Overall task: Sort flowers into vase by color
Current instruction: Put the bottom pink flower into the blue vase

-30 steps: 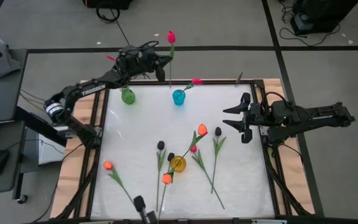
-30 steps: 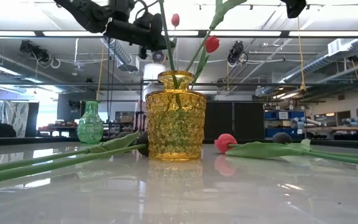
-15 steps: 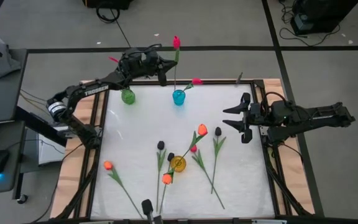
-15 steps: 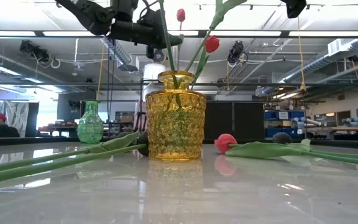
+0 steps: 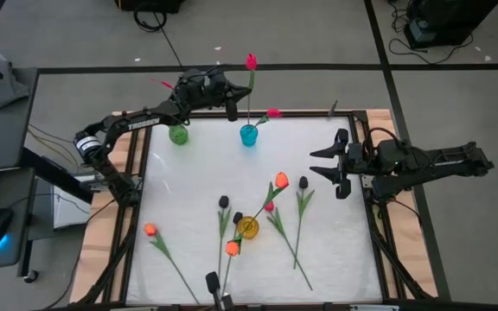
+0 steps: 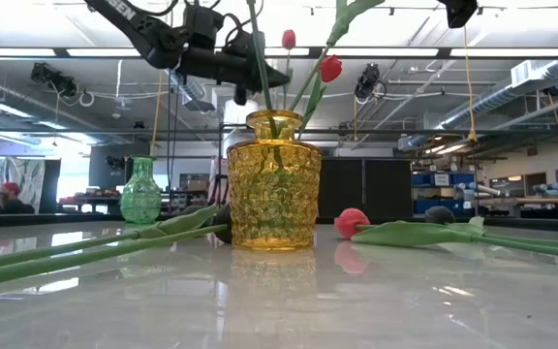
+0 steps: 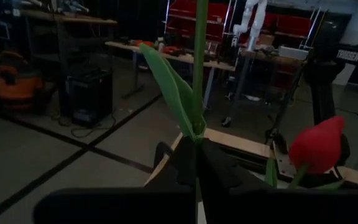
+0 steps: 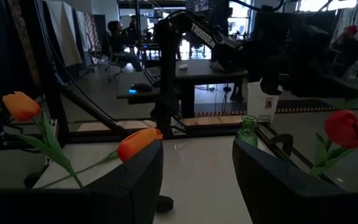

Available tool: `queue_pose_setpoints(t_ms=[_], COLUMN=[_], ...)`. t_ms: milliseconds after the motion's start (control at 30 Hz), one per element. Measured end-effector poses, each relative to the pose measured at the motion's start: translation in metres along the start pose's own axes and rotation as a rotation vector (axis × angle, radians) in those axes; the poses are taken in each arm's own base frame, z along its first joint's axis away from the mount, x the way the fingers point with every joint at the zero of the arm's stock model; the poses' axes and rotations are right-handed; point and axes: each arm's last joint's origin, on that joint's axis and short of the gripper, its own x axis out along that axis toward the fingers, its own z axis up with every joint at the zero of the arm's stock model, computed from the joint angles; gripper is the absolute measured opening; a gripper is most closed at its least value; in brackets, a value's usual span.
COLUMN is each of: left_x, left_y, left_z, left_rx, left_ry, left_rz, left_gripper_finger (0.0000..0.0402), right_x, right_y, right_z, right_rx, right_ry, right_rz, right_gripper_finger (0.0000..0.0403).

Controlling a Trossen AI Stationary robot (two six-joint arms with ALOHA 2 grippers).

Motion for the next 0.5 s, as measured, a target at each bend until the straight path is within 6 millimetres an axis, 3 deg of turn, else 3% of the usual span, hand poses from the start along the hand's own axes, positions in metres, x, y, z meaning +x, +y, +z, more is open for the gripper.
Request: queue_pose_setpoints(t_ms=[500], left_x=[-0.0003], left_y=[0.001], left_z=[-0.0041], left_rx=[0.012], left_ry=[0.042], left_rz=[0.026], left_gripper_finger=[0.0007], right_x=[0.0], right_y=[0.0], right_z=[0.0], right_rx=[0.0], right_ry=[0.0], right_rz=[0.0], right_gripper_finger=[0.0203])
